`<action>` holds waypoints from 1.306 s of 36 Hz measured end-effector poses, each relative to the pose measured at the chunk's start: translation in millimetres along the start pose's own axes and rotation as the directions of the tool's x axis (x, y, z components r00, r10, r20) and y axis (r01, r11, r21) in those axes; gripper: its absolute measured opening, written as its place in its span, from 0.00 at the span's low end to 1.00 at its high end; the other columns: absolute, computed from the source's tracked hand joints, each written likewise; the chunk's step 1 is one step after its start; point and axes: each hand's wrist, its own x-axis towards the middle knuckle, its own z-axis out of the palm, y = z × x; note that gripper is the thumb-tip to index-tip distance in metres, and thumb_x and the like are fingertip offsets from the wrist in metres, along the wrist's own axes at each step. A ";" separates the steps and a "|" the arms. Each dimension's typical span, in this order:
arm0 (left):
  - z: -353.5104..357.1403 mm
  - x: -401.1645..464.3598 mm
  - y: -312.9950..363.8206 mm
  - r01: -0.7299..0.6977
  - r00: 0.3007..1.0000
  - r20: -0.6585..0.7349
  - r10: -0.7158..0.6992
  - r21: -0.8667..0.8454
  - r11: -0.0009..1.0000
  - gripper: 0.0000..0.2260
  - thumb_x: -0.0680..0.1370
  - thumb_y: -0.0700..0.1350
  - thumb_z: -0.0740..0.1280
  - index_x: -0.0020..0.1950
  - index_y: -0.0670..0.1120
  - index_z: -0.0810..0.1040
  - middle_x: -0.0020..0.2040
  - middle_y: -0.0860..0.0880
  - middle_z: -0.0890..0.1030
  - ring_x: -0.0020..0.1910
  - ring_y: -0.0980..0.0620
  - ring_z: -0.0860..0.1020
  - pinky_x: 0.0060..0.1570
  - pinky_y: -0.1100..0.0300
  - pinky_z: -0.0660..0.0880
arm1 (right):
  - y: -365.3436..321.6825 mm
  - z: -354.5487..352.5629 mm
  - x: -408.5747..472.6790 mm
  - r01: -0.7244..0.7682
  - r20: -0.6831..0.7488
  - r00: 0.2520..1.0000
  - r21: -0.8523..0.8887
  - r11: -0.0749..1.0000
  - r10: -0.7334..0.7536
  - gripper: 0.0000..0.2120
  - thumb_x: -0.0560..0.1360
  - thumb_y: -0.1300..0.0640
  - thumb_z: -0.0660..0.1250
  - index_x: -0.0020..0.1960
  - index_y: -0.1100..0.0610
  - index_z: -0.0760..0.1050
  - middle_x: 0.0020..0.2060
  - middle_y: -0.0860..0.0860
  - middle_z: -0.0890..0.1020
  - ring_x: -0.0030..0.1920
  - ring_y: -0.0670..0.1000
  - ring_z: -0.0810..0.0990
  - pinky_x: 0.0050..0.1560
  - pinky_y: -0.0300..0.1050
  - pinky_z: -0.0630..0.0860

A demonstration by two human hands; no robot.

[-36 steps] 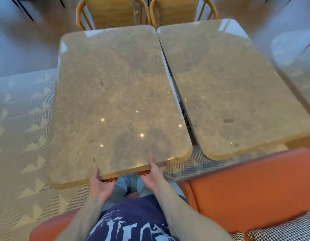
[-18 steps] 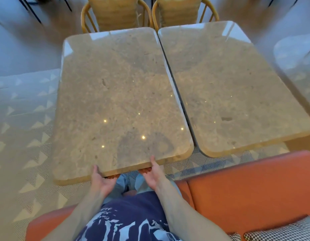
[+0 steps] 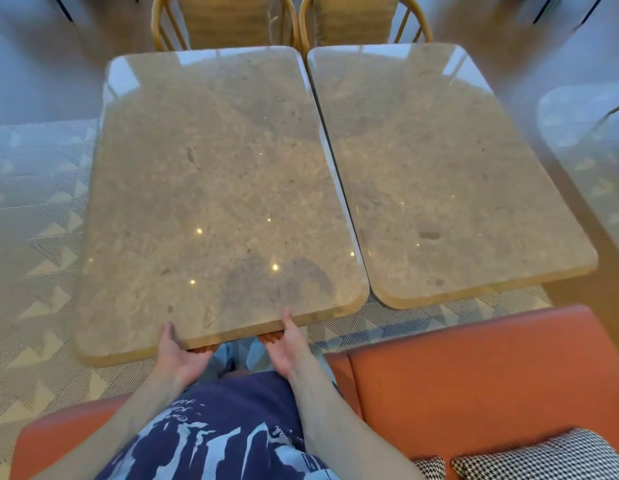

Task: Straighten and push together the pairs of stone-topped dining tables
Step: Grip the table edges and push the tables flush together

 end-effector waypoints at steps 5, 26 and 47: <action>-3.4 -2.4 -0.3 0.012 1.000 0.005 -0.012 -0.009 1.000 0.32 0.79 0.63 0.62 0.75 0.43 0.67 0.71 0.38 0.74 0.70 0.40 0.73 0.72 0.46 0.67 | -1.0 -0.9 -5.9 -0.006 -0.014 1.000 0.004 1.000 0.006 0.23 0.82 0.52 0.61 0.72 0.64 0.66 0.64 0.63 0.78 0.64 0.62 0.77 0.61 0.56 0.75; 4.0 -24.1 52.3 -0.261 0.794 -0.264 0.548 0.666 0.699 0.18 0.83 0.46 0.57 0.38 0.38 0.75 0.17 0.49 0.74 0.13 0.54 0.72 0.15 0.65 0.70 | -44.9 27.3 -25.6 -0.149 -0.187 0.982 -0.792 0.592 -0.003 0.18 0.82 0.54 0.58 0.46 0.68 0.76 0.30 0.60 0.83 0.27 0.54 0.83 0.25 0.43 0.79; 125.0 -48.5 156.6 -0.656 0.753 0.324 0.573 0.436 0.616 0.12 0.81 0.42 0.60 0.46 0.41 0.82 0.44 0.42 0.85 0.43 0.46 0.84 0.41 0.55 0.80 | -35.5 251.1 0.4 0.528 0.406 0.848 -0.697 0.486 -0.340 0.13 0.82 0.58 0.62 0.56 0.63 0.82 0.49 0.59 0.86 0.51 0.56 0.85 0.53 0.49 0.80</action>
